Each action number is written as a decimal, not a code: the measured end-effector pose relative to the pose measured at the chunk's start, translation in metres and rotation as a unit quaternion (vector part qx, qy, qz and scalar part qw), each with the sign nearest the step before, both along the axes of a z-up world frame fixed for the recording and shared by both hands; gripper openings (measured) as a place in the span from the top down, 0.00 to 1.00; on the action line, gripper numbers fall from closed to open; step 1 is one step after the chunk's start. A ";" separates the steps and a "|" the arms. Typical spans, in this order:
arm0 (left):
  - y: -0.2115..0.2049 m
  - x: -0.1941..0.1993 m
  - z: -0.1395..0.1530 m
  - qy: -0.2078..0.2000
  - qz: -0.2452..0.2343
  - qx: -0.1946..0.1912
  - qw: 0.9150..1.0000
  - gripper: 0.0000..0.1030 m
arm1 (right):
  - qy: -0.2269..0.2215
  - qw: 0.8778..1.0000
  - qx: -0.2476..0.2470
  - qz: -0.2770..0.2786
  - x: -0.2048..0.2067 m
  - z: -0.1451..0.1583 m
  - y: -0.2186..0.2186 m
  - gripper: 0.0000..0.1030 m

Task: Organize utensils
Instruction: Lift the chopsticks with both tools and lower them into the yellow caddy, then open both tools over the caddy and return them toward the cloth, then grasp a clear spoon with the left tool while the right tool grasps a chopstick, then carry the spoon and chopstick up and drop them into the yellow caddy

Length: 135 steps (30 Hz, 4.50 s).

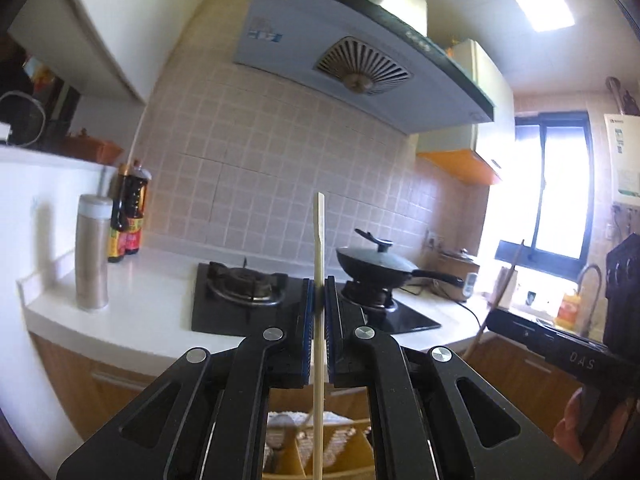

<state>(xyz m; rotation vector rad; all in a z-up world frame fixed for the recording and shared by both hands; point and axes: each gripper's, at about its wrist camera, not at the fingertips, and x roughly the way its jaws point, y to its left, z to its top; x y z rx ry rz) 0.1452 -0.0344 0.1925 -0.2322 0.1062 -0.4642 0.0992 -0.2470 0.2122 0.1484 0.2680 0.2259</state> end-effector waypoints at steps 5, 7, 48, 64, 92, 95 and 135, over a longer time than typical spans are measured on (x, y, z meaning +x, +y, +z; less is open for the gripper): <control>-0.007 0.019 -0.025 0.007 0.017 0.008 1.000 0.97 | 0.021 1.000 -0.005 -0.005 0.028 -0.024 -0.007 0.96; -0.006 0.027 -0.033 0.008 0.025 0.011 1.000 0.97 | 0.025 1.000 -0.008 -0.009 0.038 -0.031 -0.009 0.96; 0.044 -0.039 -0.079 0.237 -0.087 0.132 0.959 0.33 | 0.257 0.965 -0.025 0.052 -0.028 -0.104 0.014 0.44; 0.014 -0.041 -0.221 0.437 -0.173 0.236 0.851 0.40 | 0.489 0.867 -0.004 0.093 0.014 -0.242 0.051 0.65; -0.047 -0.032 -0.243 0.420 -0.082 0.350 0.833 0.85 | 0.475 0.866 -0.148 0.055 -0.005 -0.275 0.117 0.96; -0.036 -0.034 -0.242 0.425 -0.082 0.326 0.840 0.90 | 0.476 0.868 -0.132 0.056 -0.003 -0.276 0.102 0.96; -0.019 0.021 -0.004 0.035 -0.026 0.031 0.999 0.90 | -0.047 0.998 0.037 0.019 0.014 -0.008 -0.015 0.96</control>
